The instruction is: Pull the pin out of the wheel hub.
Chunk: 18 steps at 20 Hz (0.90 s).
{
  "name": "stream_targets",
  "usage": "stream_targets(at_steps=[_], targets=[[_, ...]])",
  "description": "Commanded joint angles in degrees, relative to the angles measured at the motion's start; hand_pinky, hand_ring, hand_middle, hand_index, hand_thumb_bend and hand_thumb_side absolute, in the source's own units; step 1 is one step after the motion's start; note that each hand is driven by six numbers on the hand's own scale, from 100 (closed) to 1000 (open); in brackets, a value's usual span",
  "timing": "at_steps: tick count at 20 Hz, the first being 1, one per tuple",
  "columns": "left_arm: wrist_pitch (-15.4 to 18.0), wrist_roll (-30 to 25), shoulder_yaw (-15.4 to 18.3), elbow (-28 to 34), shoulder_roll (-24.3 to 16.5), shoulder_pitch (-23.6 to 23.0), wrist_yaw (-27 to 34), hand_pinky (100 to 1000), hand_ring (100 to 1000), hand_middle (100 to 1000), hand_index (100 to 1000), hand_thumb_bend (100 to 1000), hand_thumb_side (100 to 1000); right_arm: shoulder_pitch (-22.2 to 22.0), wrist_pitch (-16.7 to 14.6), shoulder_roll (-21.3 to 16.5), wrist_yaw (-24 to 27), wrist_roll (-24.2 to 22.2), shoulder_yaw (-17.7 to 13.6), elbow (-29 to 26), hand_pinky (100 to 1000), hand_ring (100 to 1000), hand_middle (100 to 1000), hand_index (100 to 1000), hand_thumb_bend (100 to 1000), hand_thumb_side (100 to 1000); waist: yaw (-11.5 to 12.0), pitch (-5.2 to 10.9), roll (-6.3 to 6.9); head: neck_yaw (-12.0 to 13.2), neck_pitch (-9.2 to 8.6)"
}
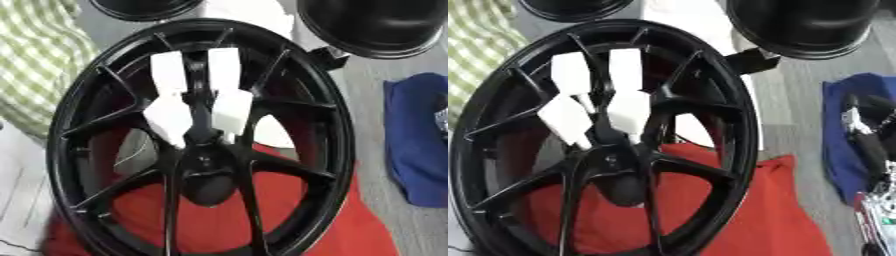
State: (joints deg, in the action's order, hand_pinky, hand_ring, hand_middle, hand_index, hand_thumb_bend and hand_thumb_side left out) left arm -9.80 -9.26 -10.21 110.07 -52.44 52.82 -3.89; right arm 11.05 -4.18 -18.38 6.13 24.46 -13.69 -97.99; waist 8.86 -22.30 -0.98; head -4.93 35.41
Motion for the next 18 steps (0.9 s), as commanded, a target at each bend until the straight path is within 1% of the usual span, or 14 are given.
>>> stream_targets(at_steps=[1, 3, 6, 8, 9, 10, 13, 16, 18], targets=[[1.25, -3.21, -1.44, 1.14, -2.67, 2.95, -2.42, 677, 802, 751, 831, 250, 435, 0.05, 0.28, -1.69, -0.44, -0.27, 0.31, -1.25, 599, 732, 582, 686, 462, 359, -0.66, 1.98, 0.74, -0.05, 0.3], [1.25, -5.27, -4.43, 0.84, -2.24, 6.01, -2.89, 677, 802, 751, 831, 250, 435, -0.1, 0.32, -1.83, -0.48, -0.41, 0.39, -1.21, 599, 732, 582, 686, 462, 359, -0.65, 2.08, 0.91, -0.4, 0.37], [0.61, -8.4, -9.42, -2.36, 0.27, 11.02, -4.5, 677, 802, 751, 831, 250, 435, -0.39, 0.3, -1.79, -0.51, -0.2, 0.1, -1.17, 599, 732, 582, 686, 462, 359, 0.03, 2.19, 0.73, -1.09, 0.46], [0.49, -10.46, -11.59, -4.71, 1.84, 13.9, -5.55, 677, 802, 751, 831, 250, 435, -0.53, 0.28, -1.74, -0.53, -0.02, -0.09, -1.16, 599, 732, 582, 686, 462, 359, 0.46, 2.21, 0.57, -1.48, 0.48], [0.72, -11.51, -12.37, -5.58, 2.68, 15.08, -5.66, 711, 826, 776, 850, 280, 518, -0.69, 0.32, -1.82, -0.56, -0.04, -0.01, -1.13, 599, 732, 582, 686, 463, 360, 0.46, 2.27, 0.68, -1.71, 0.61], [0.9, -12.49, -13.53, -6.56, 3.57, 16.42, -5.51, 731, 834, 784, 855, 300, 545, -0.84, 0.38, -1.89, -0.59, -0.1, 0.08, -1.09, 599, 732, 582, 686, 464, 360, 0.44, 2.33, 0.75, -1.85, 0.77], [0.19, -15.44, -17.97, -10.78, 7.73, 21.01, -6.13, 731, 838, 787, 856, 303, 563, -1.18, 0.49, -1.84, -0.59, -0.38, 0.42, -1.04, 599, 732, 582, 686, 464, 361, 0.3, 2.63, 0.66, -1.82, 1.08], [-1.15, -18.45, -22.52, -15.6, 12.54, 25.88, -7.27, 733, 843, 792, 860, 320, 569, -1.43, 0.5, -1.67, -0.55, -0.28, 0.27, -1.01, 599, 732, 582, 686, 465, 360, 0.83, 2.8, 0.35, -2.29, 1.07], [-1.6, -20.51, -23.7, -18.92, 15.17, 28.48, -7.97, 734, 845, 794, 861, 325, 575, -1.54, 0.49, -1.61, -0.53, -0.14, 0.14, -0.99, 599, 732, 582, 686, 465, 360, 1.14, 2.83, 0.2, -2.51, 0.99]])
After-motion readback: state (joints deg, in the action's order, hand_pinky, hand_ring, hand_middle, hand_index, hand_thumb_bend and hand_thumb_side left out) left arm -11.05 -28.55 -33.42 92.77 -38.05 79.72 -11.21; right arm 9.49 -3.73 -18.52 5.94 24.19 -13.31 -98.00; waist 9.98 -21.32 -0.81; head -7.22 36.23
